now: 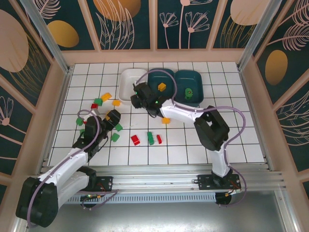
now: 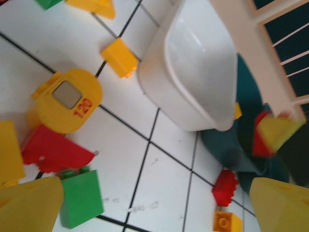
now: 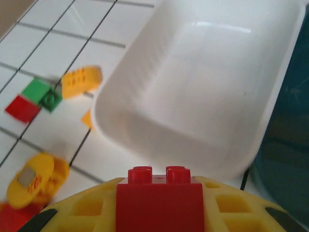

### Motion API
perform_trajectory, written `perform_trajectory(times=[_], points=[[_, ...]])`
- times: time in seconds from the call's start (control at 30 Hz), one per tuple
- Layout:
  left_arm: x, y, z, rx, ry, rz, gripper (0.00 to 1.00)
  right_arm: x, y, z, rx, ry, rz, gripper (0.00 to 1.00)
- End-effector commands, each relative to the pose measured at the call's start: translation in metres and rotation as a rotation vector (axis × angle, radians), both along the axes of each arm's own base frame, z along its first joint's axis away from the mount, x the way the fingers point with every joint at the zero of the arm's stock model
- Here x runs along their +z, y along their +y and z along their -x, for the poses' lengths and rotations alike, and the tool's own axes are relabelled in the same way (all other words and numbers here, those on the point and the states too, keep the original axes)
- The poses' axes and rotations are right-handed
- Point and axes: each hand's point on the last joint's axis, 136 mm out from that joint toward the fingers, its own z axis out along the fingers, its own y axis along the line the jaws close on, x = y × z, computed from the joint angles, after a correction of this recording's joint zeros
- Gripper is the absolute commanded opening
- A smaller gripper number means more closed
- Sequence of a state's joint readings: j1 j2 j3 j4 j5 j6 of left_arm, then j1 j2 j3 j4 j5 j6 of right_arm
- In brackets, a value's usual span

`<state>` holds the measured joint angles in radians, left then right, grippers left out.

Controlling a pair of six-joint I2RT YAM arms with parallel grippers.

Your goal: Sort the legos into containers by color

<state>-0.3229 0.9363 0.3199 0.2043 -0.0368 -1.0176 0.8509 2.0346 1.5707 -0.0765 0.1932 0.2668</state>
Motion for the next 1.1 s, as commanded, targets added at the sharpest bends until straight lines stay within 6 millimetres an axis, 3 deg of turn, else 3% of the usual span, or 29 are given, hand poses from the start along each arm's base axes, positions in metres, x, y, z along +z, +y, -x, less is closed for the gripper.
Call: perform_trajectory(times=[0.0, 0.17, 0.33, 0.43, 0.53, 0.67, 0.73, 0.83, 0.9, 0.97, 1.07], points=[[-0.006, 0.002, 0.002, 0.012, 0.047, -0.012, 0.98, -0.021, -0.001, -0.043, -0.033, 0.024, 0.010, 0.21], [-0.004, -0.001, 0.003, -0.015, 0.051, -0.027, 0.99, -0.034, 0.011, -0.082, -0.045, 0.050, 0.026, 0.24], [0.000, -0.003, 0.003, -0.029, 0.038, -0.023, 0.99, -0.039, 0.015, -0.099, -0.044, 0.070, 0.052, 0.46], [0.004, -0.006, 0.001, -0.041, 0.027, -0.019, 0.98, -0.026, 0.015, -0.100, -0.044, 0.050, 0.063, 0.56], [0.009, -0.010, -0.001, -0.061, 0.014, -0.012, 0.98, 0.004, 0.013, -0.094, -0.048, -0.001, 0.052, 0.59], [0.014, -0.017, -0.004, -0.093, 0.002, 0.001, 0.98, 0.042, -0.006, -0.065, -0.079, -0.080, 0.048, 0.59], [0.013, -0.024, -0.006, -0.125, -0.001, 0.019, 0.99, 0.042, -0.031, -0.044, -0.140, -0.091, 0.050, 0.62], [0.014, -0.044, -0.007, -0.221, -0.027, 0.080, 0.99, 0.022, -0.078, -0.008, -0.225, -0.061, 0.053, 0.67], [0.018, -0.068, -0.007, -0.346, -0.070, 0.143, 0.98, 0.001, -0.109, 0.017, -0.260, -0.014, 0.063, 0.69], [0.021, -0.090, -0.007, -0.445, -0.085, 0.194, 0.99, -0.018, -0.129, 0.036, -0.278, 0.049, 0.062, 0.73], [0.030, -0.123, -0.006, -0.568, -0.122, 0.226, 0.99, -0.045, -0.142, 0.061, -0.276, 0.139, 0.064, 0.74]])
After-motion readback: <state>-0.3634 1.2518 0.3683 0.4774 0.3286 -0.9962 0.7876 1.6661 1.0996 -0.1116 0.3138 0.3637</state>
